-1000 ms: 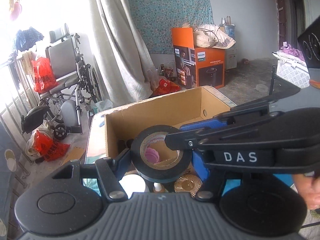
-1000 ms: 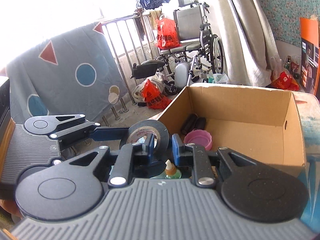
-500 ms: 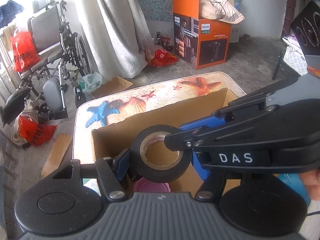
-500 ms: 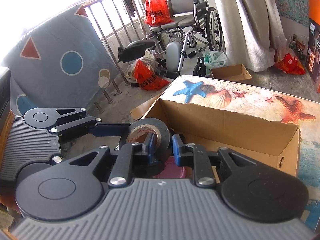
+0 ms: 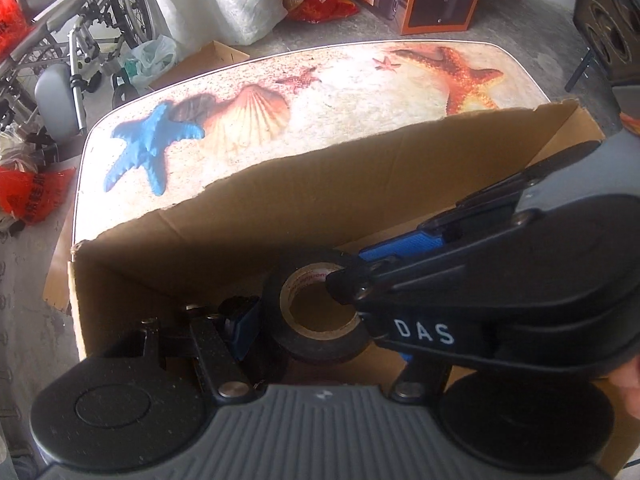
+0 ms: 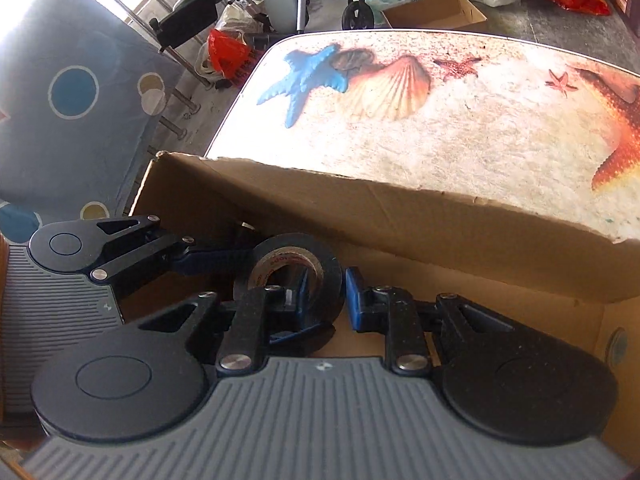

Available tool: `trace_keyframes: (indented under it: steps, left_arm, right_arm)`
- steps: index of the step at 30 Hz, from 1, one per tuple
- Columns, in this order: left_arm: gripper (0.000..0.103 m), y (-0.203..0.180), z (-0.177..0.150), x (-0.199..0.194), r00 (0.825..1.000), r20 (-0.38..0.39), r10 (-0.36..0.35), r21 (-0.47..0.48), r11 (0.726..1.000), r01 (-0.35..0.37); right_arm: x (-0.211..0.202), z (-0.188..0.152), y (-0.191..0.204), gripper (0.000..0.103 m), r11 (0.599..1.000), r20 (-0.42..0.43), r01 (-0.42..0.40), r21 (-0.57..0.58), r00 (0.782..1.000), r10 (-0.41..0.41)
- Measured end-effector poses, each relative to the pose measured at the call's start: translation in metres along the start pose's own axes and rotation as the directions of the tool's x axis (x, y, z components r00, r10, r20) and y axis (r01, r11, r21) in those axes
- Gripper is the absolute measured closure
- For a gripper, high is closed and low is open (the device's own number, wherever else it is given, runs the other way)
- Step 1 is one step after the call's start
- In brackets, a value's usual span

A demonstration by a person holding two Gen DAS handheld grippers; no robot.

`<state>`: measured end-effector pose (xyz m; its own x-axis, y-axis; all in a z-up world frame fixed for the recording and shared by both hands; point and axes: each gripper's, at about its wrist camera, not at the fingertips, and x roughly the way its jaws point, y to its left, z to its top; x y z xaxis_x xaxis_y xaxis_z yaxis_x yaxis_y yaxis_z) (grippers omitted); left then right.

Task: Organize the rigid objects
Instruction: 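Carry the tape roll into the box and open the right gripper, then move the right gripper to the white charger plug and close on it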

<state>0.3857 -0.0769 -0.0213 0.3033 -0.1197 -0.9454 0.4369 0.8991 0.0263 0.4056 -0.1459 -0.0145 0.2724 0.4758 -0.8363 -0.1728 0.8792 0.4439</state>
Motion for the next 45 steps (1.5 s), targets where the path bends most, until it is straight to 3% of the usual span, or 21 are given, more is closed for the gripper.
trace_keyframes:
  steps: [7, 14, 18, 22, 27, 31, 36, 40, 45]
  left_arm:
    - [0.035, 0.001, 0.000, 0.018, 1.000, -0.027, 0.015, 0.012, 1.000, -0.014]
    - [0.033, 0.001, -0.002, 0.012, 0.999, -0.038, 0.001, 0.012, 1.000, -0.001]
    - [0.028, -0.001, -0.007, 0.009, 0.998, -0.052, 0.035, 0.019, 0.999, -0.035]
    - [0.029, -0.002, -0.012, 0.004, 0.998, -0.060, 0.035, 0.019, 0.999, -0.034]
    - [0.029, -0.007, -0.015, -0.026, 1.000, -0.004, 0.023, -0.001, 1.000, -0.023]
    - [0.029, -0.014, -0.025, -0.071, 0.997, 0.081, 0.019, 0.005, 1.000, -0.020]
    - [0.025, -0.025, -0.058, -0.132, 0.979, 0.203, -0.024, 0.015, 1.000, 0.022]
    - [0.021, -0.042, -0.107, -0.169, 0.950, 0.301, -0.079, 0.039, 0.997, 0.071]
    - [0.018, -0.073, -0.178, -0.173, 0.915, 0.383, -0.124, 0.037, 0.992, 0.119]
  right_arm:
    - [0.032, 0.005, -0.009, 0.082, 1.000, -0.034, 0.004, 0.026, 0.999, -0.003]
    - [0.032, 0.006, -0.007, 0.073, 0.999, -0.042, -0.009, 0.035, 0.999, 0.010]
    - [0.028, 0.002, -0.008, 0.065, 0.998, -0.045, -0.020, 0.058, 0.999, 0.023]
    - [0.024, -0.007, -0.004, 0.063, 0.999, -0.056, -0.004, 0.054, 0.998, 0.007]
    - [-0.001, -0.012, 0.004, 0.063, 0.998, -0.013, -0.007, 0.061, 1.000, 0.008]
    - [-0.048, -0.024, 0.015, 0.061, 0.998, 0.075, -0.043, 0.041, 0.996, 0.039]
    - [-0.125, -0.068, 0.027, 0.058, 0.994, 0.218, -0.111, -0.007, 0.970, 0.110]
    - [-0.174, -0.124, 0.031, 0.054, 0.990, 0.324, -0.126, -0.057, 0.936, 0.138]
    - [-0.198, -0.211, 0.012, 0.050, 0.970, 0.440, -0.244, 0.004, 0.871, 0.217]
